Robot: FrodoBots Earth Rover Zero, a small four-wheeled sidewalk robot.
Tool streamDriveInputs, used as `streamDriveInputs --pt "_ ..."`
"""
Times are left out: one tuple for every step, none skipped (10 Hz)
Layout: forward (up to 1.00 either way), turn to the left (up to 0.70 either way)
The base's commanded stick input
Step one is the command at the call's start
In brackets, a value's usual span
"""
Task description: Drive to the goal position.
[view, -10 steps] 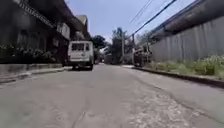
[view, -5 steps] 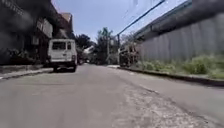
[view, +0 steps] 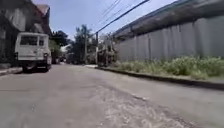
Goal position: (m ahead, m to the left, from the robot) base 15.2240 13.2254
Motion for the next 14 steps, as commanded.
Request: streamDriveInputs --pt "1.00 0.00" --pt "1.00 0.00" --pt "1.00 0.00" --pt "1.00 0.00" --pt "1.00 0.00" --pt "1.00 0.00" --pt "1.00 0.00" --pt "1.00 0.00" --pt "1.00 0.00" --pt "1.00 0.00" --pt "1.00 0.00" --pt "1.00 0.00" --pt "1.00 0.00" --pt "1.00 0.00"
